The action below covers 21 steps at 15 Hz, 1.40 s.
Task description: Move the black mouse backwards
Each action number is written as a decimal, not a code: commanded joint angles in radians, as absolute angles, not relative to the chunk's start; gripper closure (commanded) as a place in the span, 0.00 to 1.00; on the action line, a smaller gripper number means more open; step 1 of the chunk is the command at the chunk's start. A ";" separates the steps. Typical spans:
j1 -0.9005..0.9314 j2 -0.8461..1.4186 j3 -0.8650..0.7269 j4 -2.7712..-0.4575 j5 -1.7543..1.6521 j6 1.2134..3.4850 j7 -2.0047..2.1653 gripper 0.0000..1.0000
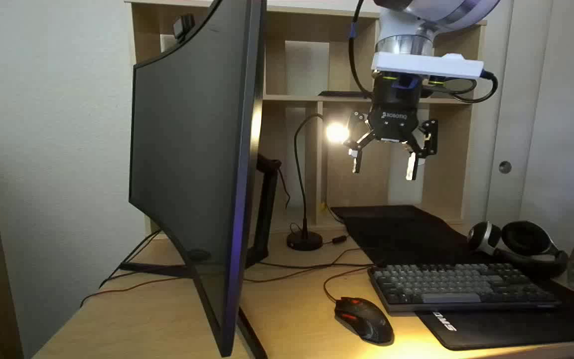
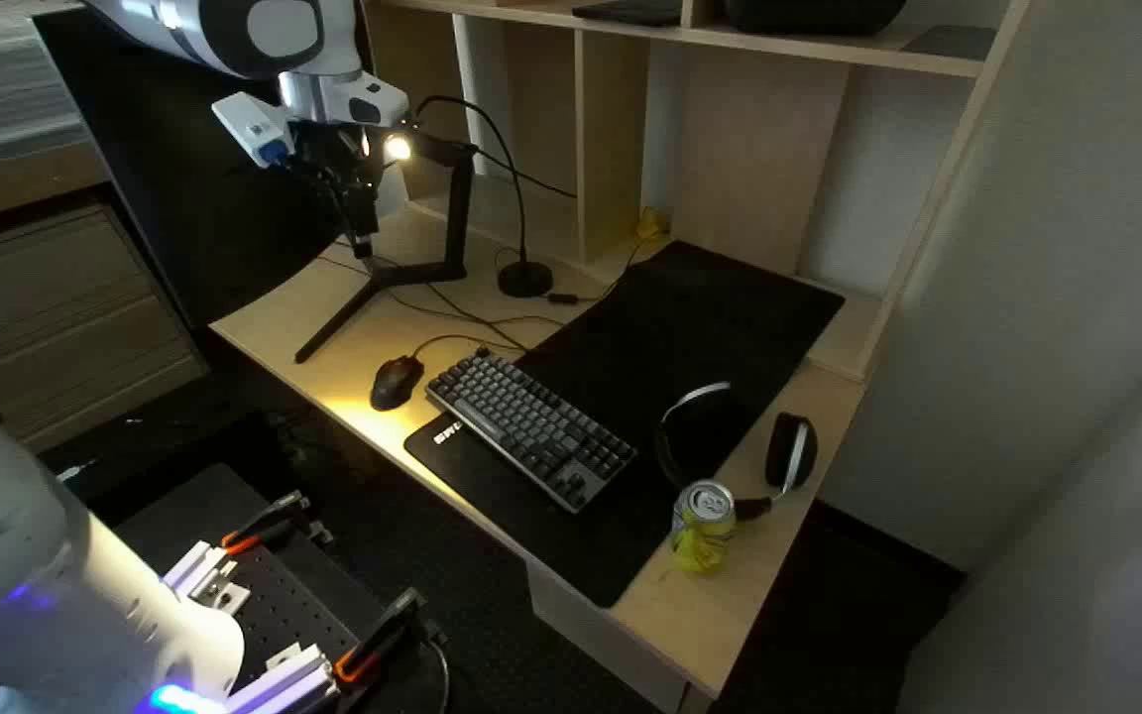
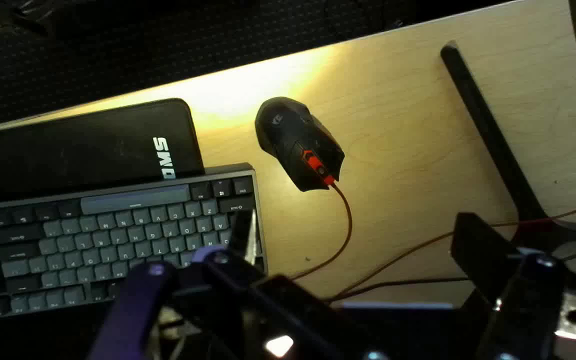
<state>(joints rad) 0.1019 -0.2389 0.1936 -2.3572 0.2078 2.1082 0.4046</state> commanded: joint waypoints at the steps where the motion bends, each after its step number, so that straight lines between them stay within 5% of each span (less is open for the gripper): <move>1: 0.108 -0.239 0.187 -2.356 0.206 2.107 0.406 0.00; 21: 0.110 -0.228 0.163 -2.306 0.090 1.926 0.099 0.00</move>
